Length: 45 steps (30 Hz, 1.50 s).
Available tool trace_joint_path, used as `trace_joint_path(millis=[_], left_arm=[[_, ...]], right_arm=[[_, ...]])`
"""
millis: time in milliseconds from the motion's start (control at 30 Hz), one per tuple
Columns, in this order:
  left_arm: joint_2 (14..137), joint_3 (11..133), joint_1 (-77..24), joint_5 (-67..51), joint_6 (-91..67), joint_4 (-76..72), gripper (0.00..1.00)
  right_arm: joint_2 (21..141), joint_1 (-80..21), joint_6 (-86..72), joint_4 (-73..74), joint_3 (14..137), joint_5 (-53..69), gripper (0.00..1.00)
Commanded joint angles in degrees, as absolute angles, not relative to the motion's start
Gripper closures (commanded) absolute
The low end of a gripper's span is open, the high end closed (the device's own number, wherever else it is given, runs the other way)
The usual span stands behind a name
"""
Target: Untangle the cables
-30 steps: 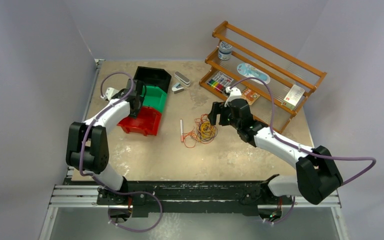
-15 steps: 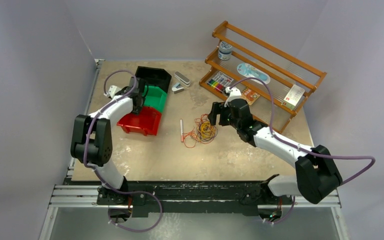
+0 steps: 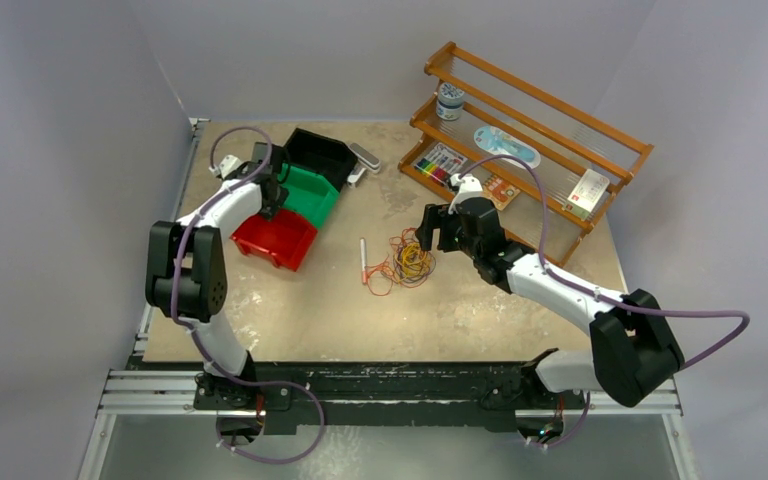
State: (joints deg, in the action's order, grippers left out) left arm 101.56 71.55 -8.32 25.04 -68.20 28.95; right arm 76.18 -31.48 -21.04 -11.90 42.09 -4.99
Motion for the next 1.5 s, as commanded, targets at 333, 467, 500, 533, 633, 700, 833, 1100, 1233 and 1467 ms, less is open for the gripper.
trace_joint_path(millis=[333,467,500,533,633,700,833,1100,1233,1467], left_arm=[[108.2,81.5,-1.1,15.4,-37.9,35.1,0.99],[110.5,84.1,-1.2,14.5,-31.3,37.3,0.99],[111.1,84.6,-1.2,14.4,-30.0,37.9,0.99],[111.4,85.1,-1.2,13.9,-28.5,38.3,0.99],[112.2,85.9,-1.4,11.8,-25.0,38.8,0.97],[112.2,86.2,-2.0,10.2,-23.8,38.8,0.95],[112.5,86.7,-4.6,9.4,-22.5,38.0,0.93],[113.9,88.5,-9.5,9.2,-20.3,37.0,0.93],[113.4,88.9,-9.7,11.3,-19.6,37.8,0.9],[108.8,88.0,-9.6,12.2,-19.4,36.4,0.73]], right_arm=[[76.0,-31.5,-21.4,-14.2,42.8,-5.8,0.17],[76.4,-31.5,-21.4,-14.2,43.0,-5.5,0.17],[76.4,-31.5,-21.4,-14.2,43.1,-5.5,0.17],[76.4,-31.5,-21.4,-14.2,43.1,-5.5,0.17],[76.7,-31.5,-21.3,-14.2,43.2,-5.4,0.17],[76.8,-31.5,-21.1,-14.2,43.4,-5.3,0.17],[77.1,-31.5,-21.0,-14.2,43.6,-5.1,0.17],[76.5,-31.5,-20.7,-13.9,43.4,-5.6,0.17],[75.4,-31.5,-20.0,-13.2,43.2,-6.2,0.17],[70.3,-31.5,-17.4,-14.2,41.0,-8.2,0.16]])
